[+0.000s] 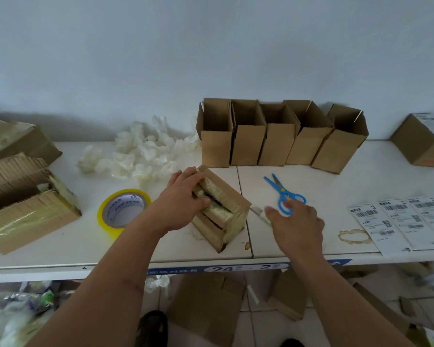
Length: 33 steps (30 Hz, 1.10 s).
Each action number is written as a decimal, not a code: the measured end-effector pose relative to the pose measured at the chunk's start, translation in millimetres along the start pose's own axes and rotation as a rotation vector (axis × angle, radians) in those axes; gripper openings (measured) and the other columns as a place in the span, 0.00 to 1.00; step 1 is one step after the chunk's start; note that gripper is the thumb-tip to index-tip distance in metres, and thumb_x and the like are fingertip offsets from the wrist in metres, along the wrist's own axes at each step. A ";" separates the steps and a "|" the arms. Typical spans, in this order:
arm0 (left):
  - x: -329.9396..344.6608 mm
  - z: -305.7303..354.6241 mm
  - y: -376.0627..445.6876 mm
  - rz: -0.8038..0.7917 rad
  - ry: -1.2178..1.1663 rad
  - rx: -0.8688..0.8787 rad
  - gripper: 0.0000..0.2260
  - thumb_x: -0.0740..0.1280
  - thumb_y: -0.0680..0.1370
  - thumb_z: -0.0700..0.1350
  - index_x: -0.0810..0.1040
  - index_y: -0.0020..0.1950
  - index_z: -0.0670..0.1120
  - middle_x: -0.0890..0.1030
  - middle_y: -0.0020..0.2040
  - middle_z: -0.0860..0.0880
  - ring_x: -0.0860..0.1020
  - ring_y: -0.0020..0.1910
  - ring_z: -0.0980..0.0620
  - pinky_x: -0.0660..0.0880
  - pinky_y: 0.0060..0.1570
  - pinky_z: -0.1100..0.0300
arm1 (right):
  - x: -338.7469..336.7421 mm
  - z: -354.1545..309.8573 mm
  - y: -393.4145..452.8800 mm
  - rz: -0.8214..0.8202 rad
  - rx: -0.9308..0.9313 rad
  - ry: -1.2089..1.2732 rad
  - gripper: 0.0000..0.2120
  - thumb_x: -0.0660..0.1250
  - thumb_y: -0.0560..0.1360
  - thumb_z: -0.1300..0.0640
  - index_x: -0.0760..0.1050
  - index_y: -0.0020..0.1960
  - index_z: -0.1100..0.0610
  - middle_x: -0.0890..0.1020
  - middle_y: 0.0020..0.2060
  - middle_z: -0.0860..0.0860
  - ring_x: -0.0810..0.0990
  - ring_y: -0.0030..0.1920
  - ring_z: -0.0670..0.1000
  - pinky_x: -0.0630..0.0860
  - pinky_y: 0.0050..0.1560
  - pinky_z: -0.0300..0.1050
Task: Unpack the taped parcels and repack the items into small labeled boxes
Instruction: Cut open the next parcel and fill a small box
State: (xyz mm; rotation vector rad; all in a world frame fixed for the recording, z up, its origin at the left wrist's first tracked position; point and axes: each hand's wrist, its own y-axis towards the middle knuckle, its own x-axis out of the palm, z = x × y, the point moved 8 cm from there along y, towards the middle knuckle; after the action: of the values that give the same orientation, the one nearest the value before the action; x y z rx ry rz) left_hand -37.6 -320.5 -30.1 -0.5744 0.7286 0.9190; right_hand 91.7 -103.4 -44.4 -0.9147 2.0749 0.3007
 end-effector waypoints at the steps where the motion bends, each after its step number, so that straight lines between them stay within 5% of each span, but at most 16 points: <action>1: -0.3 -0.4 -0.2 -0.001 -0.025 0.001 0.30 0.66 0.80 0.48 0.57 0.79 0.51 0.51 0.80 0.56 0.45 0.79 0.54 0.50 0.76 0.52 | -2.1 -16.8 -3.4 -0.002 -0.106 0.102 0.23 0.65 0.76 0.42 0.70 0.68 0.49 0.70 0.66 0.49 0.66 0.68 0.53 0.66 0.66 0.51; 5: -5.0 -2.2 -4.4 0.012 -0.089 -0.006 0.31 0.68 0.79 0.47 0.58 0.79 0.51 0.53 0.79 0.57 0.54 0.77 0.54 0.55 0.75 0.55 | 15.0 -70.2 -23.0 -0.254 -0.419 0.196 0.22 0.69 0.74 0.43 0.72 0.66 0.45 0.71 0.60 0.40 0.69 0.62 0.41 0.68 0.62 0.42; 8: -7.7 -5.4 -7.9 -0.004 -0.123 -0.009 0.32 0.69 0.79 0.48 0.58 0.79 0.52 0.54 0.79 0.61 0.57 0.76 0.56 0.56 0.74 0.58 | 31.5 -78.1 -23.6 -0.388 -0.434 0.131 0.25 0.71 0.73 0.43 0.72 0.66 0.48 0.73 0.57 0.43 0.73 0.56 0.42 0.71 0.56 0.38; 17: -8.6 -15.8 -9.2 -0.080 -0.146 -0.003 0.36 0.71 0.76 0.53 0.57 0.79 0.55 0.53 0.78 0.65 0.57 0.68 0.66 0.55 0.65 0.68 | 40.2 -88.2 -5.7 -0.370 -0.414 0.010 0.22 0.75 0.69 0.44 0.70 0.58 0.45 0.74 0.54 0.45 0.75 0.50 0.44 0.74 0.50 0.41; 21: -7.3 -15.1 -7.0 -0.090 -0.135 0.003 0.35 0.70 0.76 0.54 0.57 0.80 0.55 0.52 0.78 0.64 0.58 0.73 0.62 0.55 0.65 0.67 | 35.8 -94.0 -7.6 -0.284 -0.504 -0.171 0.20 0.69 0.73 0.40 0.71 0.61 0.47 0.74 0.53 0.44 0.75 0.50 0.45 0.75 0.52 0.42; 25: -7.5 -11.8 -6.2 -0.089 -0.135 0.018 0.35 0.70 0.77 0.54 0.57 0.79 0.56 0.53 0.78 0.64 0.58 0.66 0.66 0.56 0.64 0.68 | 35.3 -98.0 -11.7 -0.245 -0.591 -0.332 0.17 0.61 0.78 0.40 0.72 0.61 0.48 0.75 0.50 0.45 0.74 0.50 0.45 0.74 0.50 0.43; 33: -7.9 -6.4 -9.8 -0.061 -0.155 0.027 0.34 0.70 0.78 0.51 0.56 0.79 0.59 0.54 0.78 0.61 0.61 0.68 0.60 0.59 0.62 0.67 | 27.0 -101.3 -6.2 -0.173 -0.616 -0.329 0.18 0.49 0.83 0.45 0.75 0.53 0.51 0.78 0.39 0.48 0.77 0.42 0.49 0.77 0.44 0.47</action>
State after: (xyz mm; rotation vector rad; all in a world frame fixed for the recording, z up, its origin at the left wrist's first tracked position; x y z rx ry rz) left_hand -34.3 -333.8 -26.8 -0.4932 0.5804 0.8850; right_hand 25.1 -171.9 -0.9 -1.2931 1.6009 0.9626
